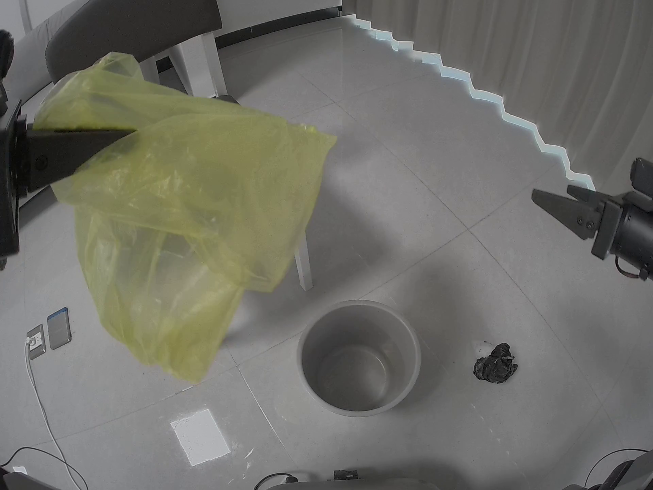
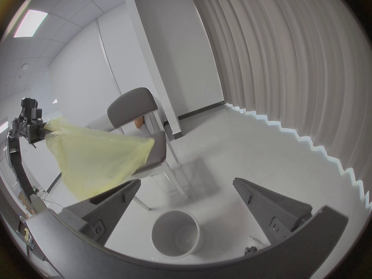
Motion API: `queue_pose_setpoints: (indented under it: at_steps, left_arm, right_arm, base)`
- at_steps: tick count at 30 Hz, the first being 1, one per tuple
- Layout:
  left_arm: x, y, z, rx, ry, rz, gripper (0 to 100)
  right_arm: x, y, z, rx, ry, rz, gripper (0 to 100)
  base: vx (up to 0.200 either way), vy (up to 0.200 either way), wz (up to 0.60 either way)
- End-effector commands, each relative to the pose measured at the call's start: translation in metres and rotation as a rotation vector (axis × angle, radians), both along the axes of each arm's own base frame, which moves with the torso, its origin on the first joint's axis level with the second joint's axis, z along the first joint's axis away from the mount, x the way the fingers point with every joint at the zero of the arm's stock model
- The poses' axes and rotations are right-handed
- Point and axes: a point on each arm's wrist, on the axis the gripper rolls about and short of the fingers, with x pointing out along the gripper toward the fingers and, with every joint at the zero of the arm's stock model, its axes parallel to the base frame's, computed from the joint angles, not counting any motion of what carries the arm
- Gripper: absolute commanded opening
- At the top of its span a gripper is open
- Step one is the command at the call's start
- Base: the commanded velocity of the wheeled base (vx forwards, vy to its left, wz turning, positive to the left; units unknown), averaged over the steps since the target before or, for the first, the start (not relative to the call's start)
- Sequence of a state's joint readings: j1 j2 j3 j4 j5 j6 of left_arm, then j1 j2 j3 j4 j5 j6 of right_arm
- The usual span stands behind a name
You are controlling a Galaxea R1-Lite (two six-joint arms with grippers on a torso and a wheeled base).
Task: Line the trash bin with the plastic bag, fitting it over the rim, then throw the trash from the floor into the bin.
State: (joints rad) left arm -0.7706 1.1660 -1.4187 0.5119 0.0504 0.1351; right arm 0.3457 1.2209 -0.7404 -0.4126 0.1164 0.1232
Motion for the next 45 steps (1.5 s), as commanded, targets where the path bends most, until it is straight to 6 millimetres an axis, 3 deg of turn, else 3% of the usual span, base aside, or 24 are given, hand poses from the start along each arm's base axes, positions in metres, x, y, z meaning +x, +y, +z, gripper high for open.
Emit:
queue_pose_setpoints:
  at_steps: [1, 7, 13, 23, 33, 39, 45]
  left_arm:
    - [0.004, -0.012, -0.009, 0.044, 0.029, -0.053, 0]
    - [0.015, -0.024, -0.023, 0.103, 0.07, -0.063, 0]
    - [0.023, -0.033, -0.03, 0.152, 0.075, -0.099, 0]
    - [0.02, -0.036, -0.025, 0.135, 0.033, -0.15, 0]
    - [0.022, -0.04, -0.027, 0.142, 0.033, -0.184, 0]
    - [0.023, -0.041, -0.027, 0.132, 0.021, -0.187, 0]
    - [0.024, -0.043, -0.026, 0.117, 0.013, -0.199, 0]
  right_arm:
    - [0.03, 0.018, 0.007, -0.005, 0.009, 0.033, 100]
    - [0.042, 0.024, 0.007, -0.005, 0.019, 0.064, 100]
    - [0.053, 0.031, -0.006, -0.023, 0.073, 0.091, 100]
    - [0.073, 0.04, -0.029, -0.048, 0.162, 0.123, 100]
    - [0.101, 0.045, -0.025, -0.035, 0.155, 0.105, 100]
    - [0.109, 0.049, -0.036, -0.05, 0.186, 0.105, 100]
    - [0.11, 0.049, -0.033, -0.051, 0.177, 0.107, 100]
  base:
    - [0.0, 0.0, 0.0]
    - [0.0, 0.0, 0.0]
    - [0.0, 0.0, 0.0]
    - [0.0, 0.0, 0.0]
    - [0.0, 0.0, 0.0]
    - [0.0, 0.0, 0.0]
    - [0.0, 0.0, 0.0]
